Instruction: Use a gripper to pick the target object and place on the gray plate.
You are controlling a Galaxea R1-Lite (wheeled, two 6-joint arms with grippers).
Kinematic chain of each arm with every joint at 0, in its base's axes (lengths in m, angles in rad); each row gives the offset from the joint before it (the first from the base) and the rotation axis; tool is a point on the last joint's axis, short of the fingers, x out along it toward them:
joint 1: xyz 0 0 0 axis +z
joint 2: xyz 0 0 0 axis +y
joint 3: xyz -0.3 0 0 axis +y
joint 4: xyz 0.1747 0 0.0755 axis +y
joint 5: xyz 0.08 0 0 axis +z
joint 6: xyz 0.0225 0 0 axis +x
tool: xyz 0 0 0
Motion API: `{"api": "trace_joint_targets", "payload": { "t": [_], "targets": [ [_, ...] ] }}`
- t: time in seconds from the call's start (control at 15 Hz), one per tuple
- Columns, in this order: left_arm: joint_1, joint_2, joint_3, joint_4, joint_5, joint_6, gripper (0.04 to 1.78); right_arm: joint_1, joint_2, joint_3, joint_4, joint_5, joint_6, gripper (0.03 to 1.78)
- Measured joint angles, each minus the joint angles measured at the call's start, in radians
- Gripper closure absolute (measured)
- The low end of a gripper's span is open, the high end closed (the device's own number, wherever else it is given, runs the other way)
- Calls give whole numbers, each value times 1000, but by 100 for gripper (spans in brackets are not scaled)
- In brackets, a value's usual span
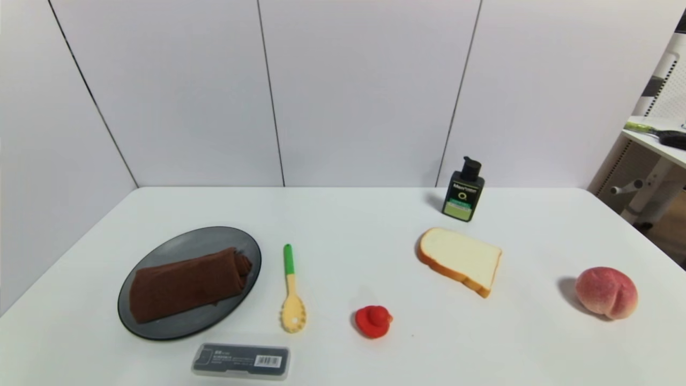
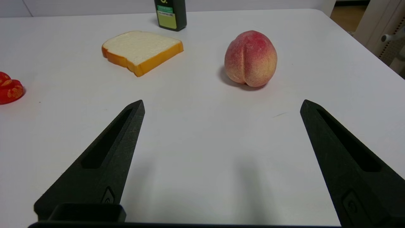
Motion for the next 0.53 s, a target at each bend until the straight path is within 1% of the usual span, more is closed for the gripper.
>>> {"api": "trace_joint_targets", "payload": {
  "t": [0.2, 0.53],
  "targets": [
    [0, 0, 0, 0, 0, 0, 13, 0, 0, 0, 7, -15, 4, 11],
    [0, 0, 0, 0, 0, 0, 13, 0, 0, -1, 0, -13, 9, 11]
  ]
}}
